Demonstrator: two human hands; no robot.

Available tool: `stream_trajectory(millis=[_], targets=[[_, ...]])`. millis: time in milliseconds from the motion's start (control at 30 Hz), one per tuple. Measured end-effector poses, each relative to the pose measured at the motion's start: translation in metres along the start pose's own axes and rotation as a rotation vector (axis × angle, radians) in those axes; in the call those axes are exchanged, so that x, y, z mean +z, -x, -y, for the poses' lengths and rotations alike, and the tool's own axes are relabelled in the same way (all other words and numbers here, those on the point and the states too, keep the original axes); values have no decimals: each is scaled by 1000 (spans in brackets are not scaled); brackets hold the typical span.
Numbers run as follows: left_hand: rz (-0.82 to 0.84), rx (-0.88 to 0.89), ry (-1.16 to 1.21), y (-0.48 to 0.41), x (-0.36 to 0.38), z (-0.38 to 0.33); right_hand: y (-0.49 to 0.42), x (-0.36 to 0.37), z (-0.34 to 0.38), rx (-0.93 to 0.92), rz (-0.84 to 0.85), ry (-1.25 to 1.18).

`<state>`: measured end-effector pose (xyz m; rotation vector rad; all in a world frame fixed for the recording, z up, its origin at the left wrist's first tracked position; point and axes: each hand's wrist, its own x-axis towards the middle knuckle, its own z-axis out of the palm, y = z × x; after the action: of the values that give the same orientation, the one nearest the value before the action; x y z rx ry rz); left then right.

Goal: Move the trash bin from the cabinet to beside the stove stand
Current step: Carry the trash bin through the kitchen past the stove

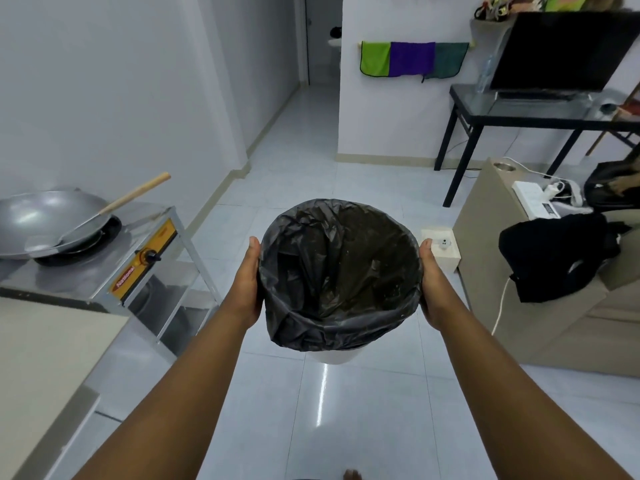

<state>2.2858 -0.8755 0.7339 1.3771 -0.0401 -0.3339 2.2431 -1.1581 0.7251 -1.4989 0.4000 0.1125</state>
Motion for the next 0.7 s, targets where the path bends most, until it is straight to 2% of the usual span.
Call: stream_trajectory(millis=[267,700], targets=[[-27,15,74,-129,8,-8,-125,-15,49,-20,4,-17],[6,37,68,-385,-33,-51,-367,9,124,9,-33,87]])
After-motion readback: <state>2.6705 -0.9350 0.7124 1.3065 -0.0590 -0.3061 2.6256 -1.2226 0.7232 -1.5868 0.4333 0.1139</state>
